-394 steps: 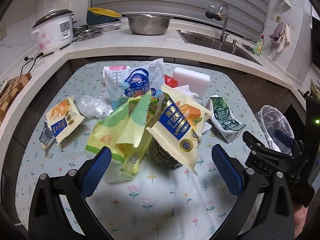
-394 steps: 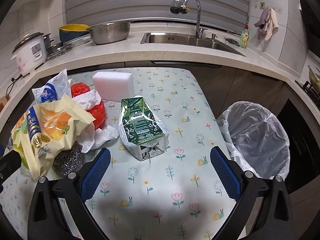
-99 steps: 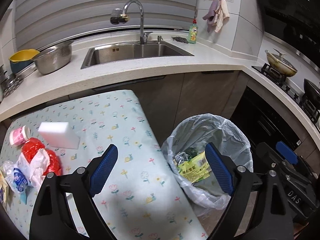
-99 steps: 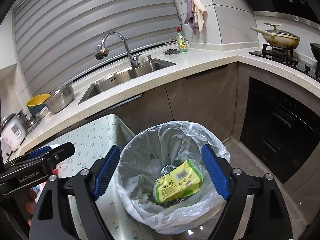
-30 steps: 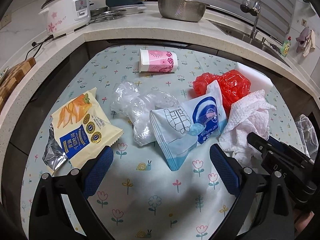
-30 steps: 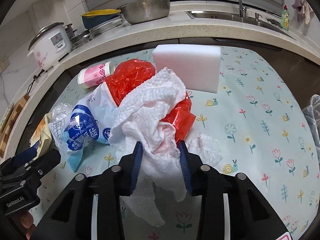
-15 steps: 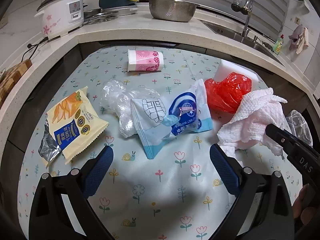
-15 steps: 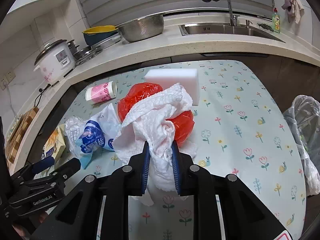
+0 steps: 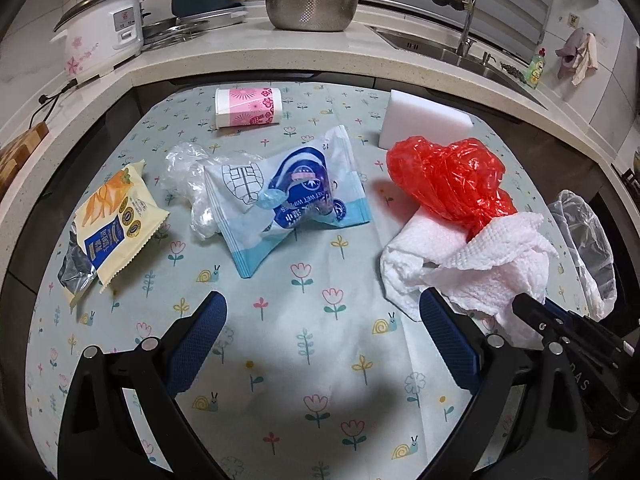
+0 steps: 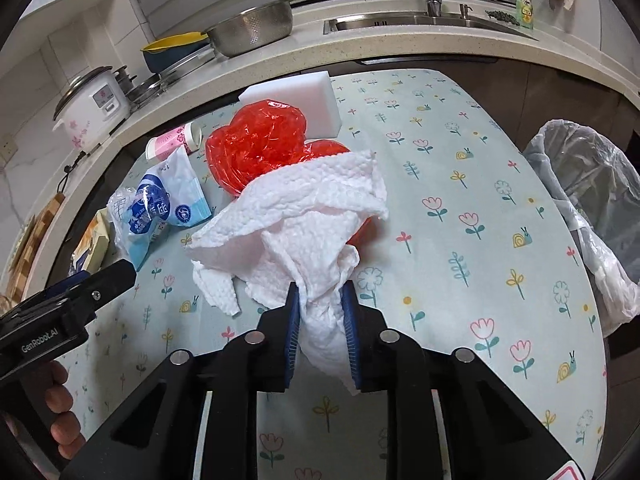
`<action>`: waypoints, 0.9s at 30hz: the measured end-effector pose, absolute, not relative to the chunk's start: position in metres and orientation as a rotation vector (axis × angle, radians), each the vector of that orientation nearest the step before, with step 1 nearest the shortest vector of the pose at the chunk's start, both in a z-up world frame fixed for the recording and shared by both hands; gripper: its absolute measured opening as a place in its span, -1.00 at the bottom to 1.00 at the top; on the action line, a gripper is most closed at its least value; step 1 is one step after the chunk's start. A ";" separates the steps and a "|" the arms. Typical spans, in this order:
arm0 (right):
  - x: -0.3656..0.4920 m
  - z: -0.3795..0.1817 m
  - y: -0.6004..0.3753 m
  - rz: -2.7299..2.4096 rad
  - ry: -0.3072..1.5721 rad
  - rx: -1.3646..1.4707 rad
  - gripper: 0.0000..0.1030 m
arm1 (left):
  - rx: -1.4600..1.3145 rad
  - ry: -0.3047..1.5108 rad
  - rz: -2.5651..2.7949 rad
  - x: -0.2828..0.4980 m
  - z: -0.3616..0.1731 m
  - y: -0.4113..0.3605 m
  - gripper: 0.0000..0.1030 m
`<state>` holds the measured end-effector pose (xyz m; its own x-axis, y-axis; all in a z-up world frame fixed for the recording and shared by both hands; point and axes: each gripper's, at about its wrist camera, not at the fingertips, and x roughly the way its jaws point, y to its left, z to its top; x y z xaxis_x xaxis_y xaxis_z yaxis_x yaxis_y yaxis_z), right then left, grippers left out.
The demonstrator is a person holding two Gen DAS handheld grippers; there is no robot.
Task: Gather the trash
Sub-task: 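Grasp the white tissue with the right tool and lift it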
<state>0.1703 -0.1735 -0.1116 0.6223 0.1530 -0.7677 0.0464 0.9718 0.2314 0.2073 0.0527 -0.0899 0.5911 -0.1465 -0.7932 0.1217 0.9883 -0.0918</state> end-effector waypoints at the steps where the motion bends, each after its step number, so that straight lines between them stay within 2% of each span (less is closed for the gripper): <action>1: 0.168 -0.109 -0.175 0.055 0.890 0.235 -0.76 | -0.028 0.927 -0.159 0.207 -0.091 0.050 0.80; 12: 0.161 -0.091 -0.228 -0.057 0.811 0.302 -0.79 | -0.013 0.927 -0.187 0.217 -0.091 0.020 0.80; 20: 0.178 -0.098 -0.247 -0.070 0.803 0.340 -0.79 | -0.010 0.962 -0.187 0.245 -0.114 -0.003 0.79; 23: 0.189 -0.104 -0.247 -0.054 0.811 0.347 -0.79 | -0.003 0.972 -0.188 0.253 -0.122 -0.009 0.69; 27: 0.204 -0.111 -0.241 -0.029 0.820 0.346 -0.79 | 0.004 0.992 -0.212 0.262 -0.131 -0.018 0.39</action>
<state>0.2039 -0.2410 -0.1112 0.6849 0.1071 -0.7208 0.1585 0.9436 0.2908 0.2616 -0.0177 -0.1309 0.5283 -0.1758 -0.8307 0.1798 0.9793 -0.0928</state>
